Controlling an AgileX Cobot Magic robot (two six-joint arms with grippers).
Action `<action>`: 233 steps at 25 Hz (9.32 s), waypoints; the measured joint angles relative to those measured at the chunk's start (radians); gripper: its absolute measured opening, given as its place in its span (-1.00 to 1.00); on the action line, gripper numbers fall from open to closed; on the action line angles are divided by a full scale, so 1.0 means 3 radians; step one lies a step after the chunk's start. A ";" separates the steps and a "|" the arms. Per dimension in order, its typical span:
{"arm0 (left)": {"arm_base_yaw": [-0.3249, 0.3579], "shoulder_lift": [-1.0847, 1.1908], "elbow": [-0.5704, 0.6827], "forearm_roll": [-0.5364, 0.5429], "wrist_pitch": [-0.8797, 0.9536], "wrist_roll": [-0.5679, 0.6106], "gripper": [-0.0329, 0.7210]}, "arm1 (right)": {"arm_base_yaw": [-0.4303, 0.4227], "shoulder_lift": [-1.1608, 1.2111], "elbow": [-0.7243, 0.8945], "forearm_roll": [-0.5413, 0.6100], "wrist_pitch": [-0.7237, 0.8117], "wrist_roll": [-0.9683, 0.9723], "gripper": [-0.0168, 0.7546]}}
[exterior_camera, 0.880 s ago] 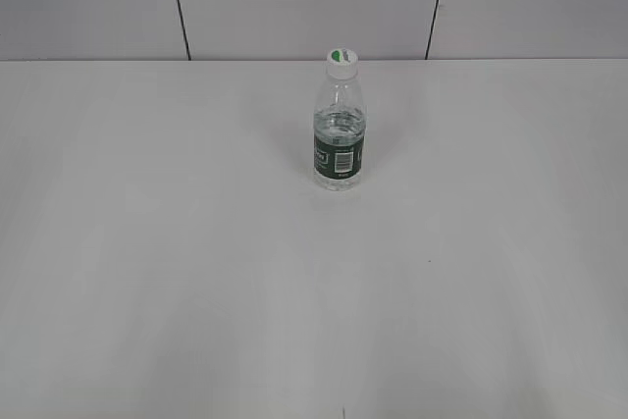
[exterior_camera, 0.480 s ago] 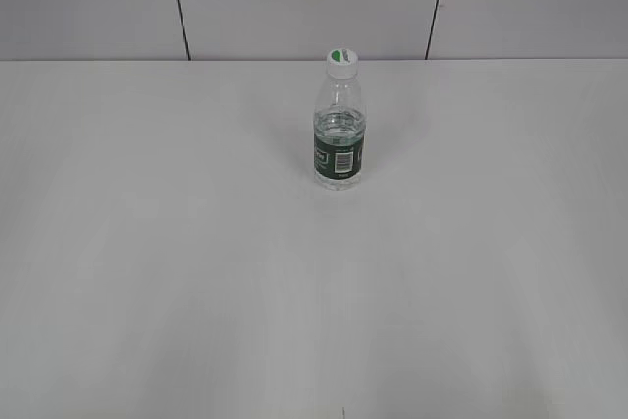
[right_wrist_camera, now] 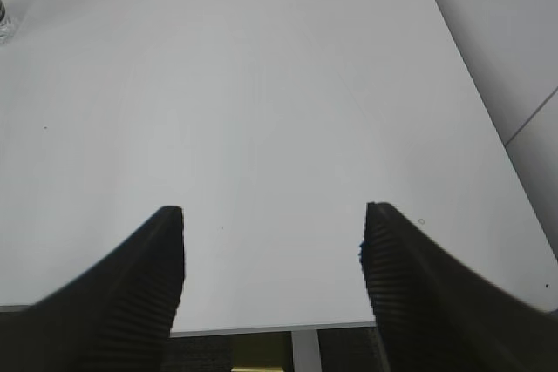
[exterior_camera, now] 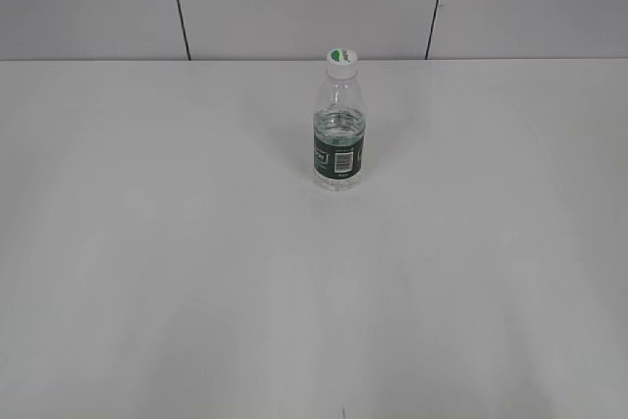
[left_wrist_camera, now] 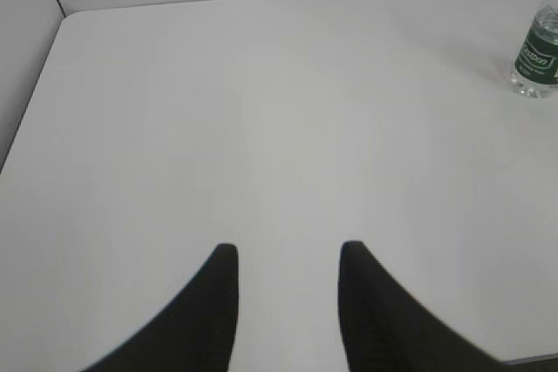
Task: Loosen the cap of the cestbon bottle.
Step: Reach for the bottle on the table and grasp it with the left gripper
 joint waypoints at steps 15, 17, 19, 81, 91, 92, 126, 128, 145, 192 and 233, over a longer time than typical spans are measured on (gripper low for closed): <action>0.0000 0.0000 0.0000 0.0000 0.0000 0.0000 0.43 | 0.0000 0.0000 0.0000 0.0000 0.0000 0.0000 0.32; 0.0000 0.0000 0.0000 0.0000 0.0000 0.0000 0.43 | 0.0000 0.0000 0.0000 0.0000 0.0000 0.0000 0.32; 0.0000 0.0008 -0.0015 -0.0038 -0.0003 0.0000 0.43 | 0.0000 0.0000 0.0000 0.0000 0.0000 0.0000 0.32; 0.0032 0.6717 -0.1135 0.0101 -0.6748 0.0241 0.41 | 0.0000 0.0000 0.0000 0.0000 0.0000 0.0000 0.32; 0.0620 0.7148 -0.1139 0.1945 -0.7535 -0.0861 0.41 | 0.0000 0.0000 0.0000 0.0000 0.0000 0.0000 0.32; 0.0661 0.7191 -0.1139 0.2120 -0.7540 -0.0879 0.41 | 0.0000 0.0000 0.0000 0.0000 0.0000 0.0000 0.32; -0.0686 0.7596 -0.1505 0.2501 -0.7600 -0.1027 0.41 | 0.0000 0.0000 0.0000 0.0000 0.0000 0.0000 0.32; -0.0753 0.7596 -0.1505 0.2479 -0.7600 -0.1033 0.41 | 0.0000 0.0000 0.0000 0.0000 0.0000 0.0000 0.32; -0.0881 0.7736 -0.1533 0.2061 -0.7596 -0.1092 0.54 | 0.0000 0.0000 0.0000 0.0000 0.0000 0.0000 0.32; -0.1263 0.8117 -0.2195 0.1942 -0.7324 -0.1106 0.65 | 0.0000 0.0000 0.0000 0.0000 0.0000 0.0000 0.32; -0.1298 0.8279 -0.2595 0.2082 -0.7216 -0.1305 0.16 | 0.0000 0.0000 0.0000 0.0000 0.0000 0.0000 0.32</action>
